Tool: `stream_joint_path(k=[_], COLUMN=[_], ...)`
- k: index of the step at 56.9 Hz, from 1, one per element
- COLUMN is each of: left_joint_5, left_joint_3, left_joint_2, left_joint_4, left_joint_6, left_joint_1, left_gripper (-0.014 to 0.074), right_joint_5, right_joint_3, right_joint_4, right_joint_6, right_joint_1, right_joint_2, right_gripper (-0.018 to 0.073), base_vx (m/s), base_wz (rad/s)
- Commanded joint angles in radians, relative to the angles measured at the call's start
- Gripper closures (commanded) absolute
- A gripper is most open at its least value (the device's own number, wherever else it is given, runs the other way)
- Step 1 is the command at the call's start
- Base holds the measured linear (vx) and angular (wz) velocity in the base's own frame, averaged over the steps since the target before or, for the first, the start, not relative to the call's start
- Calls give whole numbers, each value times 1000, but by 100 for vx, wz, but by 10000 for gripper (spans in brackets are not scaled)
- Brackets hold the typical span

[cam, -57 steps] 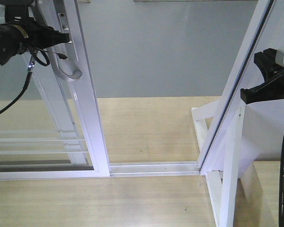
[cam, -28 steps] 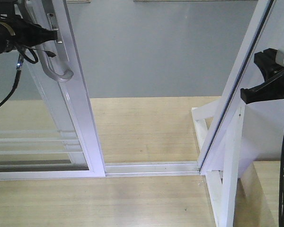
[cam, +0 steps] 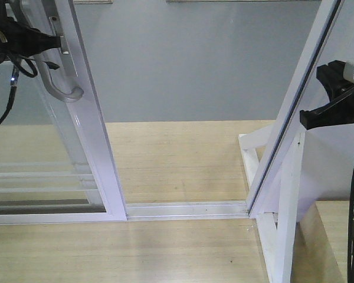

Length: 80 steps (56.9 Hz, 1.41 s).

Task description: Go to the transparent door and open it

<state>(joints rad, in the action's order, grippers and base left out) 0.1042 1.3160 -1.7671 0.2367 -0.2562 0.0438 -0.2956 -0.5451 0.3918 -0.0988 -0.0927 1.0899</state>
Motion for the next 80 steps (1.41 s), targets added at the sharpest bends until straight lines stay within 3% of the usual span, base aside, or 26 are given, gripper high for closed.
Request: stream_joint_path(k=[1,27,43,58,66,74,80], left_joint_5=[-149,-65,-153,-150,-76,5,66], left_joint_3=[50,2,-329,-623,-718,-795,-836], left_joint_2=[106,228,460,794,953,1114,1231], left_joint_4=[3,1,0,1,-10,-63,-91], left_joint_6=[8,74,74,76,75,86,112], left_joint_1=[-23,-25,-22,-22,-22,-18,19], left_gripper=[600,600,600,600,600,600,600], right_joint_5=[-71,-67,34,221,343,482,534], right_joint_3=[-29,-29,-29,-28,-25,-16,38], right_joint_4=[-10,-10,-6,-6,-6,-8,-15], right_joint_6=[2,1,-57,-95,-120,-115,-114], right_joint_1=[6,6,3,3,-2,-75,-164], right_joint_2=[-19,-19,-44,-229,-366,-505,-609], right_gripper=[565,565,565,565,562,562,562], base_vx=[0,0,0,0,0,0,0], base_wz=[0,0,0,0,0,0,0])
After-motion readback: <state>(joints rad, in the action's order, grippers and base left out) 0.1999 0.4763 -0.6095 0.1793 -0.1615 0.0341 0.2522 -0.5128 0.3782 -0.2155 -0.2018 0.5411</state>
